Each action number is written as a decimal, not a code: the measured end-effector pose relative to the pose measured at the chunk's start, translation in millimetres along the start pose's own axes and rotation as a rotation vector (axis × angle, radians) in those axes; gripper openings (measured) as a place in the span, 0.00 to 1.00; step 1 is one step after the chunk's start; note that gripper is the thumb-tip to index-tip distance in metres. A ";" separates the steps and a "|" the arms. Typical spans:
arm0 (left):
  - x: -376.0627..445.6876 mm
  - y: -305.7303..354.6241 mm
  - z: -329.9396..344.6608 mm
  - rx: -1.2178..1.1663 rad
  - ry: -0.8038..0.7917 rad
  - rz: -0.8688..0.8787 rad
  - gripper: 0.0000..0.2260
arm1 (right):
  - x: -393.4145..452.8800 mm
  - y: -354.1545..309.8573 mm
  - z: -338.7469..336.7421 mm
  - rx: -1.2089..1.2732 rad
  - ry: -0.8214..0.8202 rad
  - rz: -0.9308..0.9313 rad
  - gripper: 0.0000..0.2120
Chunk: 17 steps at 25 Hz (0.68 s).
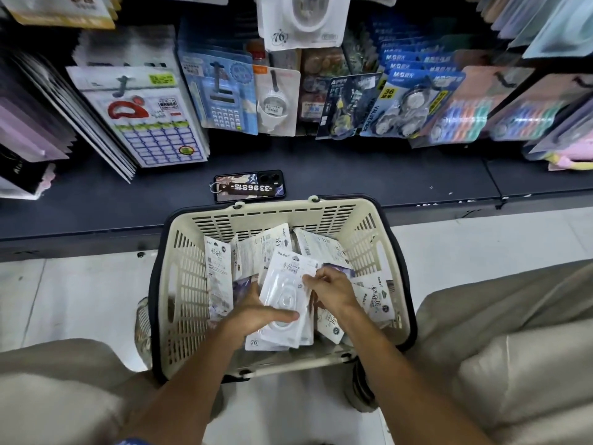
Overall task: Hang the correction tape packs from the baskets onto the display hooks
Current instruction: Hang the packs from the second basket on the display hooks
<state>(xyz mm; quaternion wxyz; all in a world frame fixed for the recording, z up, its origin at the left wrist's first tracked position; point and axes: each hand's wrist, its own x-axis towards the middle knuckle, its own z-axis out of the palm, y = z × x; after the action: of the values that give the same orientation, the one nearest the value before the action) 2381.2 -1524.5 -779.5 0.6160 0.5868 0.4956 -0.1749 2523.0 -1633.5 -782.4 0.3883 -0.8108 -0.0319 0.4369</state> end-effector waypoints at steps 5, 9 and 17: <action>4.8 -2.3 1.5 -0.229 -0.038 0.069 0.41 | -12.2 -10.3 -0.9 0.306 -0.377 0.174 0.20; 4.3 -2.0 -3.5 -0.260 -0.018 0.090 0.46 | -15.8 -10.1 1.7 0.351 -0.468 0.184 0.17; 5.3 -3.9 -5.1 -0.220 0.081 0.102 0.58 | -2.4 -3.7 -30.5 -0.975 -0.078 -0.026 0.24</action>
<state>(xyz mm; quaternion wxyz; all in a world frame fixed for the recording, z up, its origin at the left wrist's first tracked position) 2378.4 -1519.0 -785.0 0.6645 0.5466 0.5055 -0.0640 2544.9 -1650.3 -768.7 -0.0329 -0.8807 -0.2574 0.3963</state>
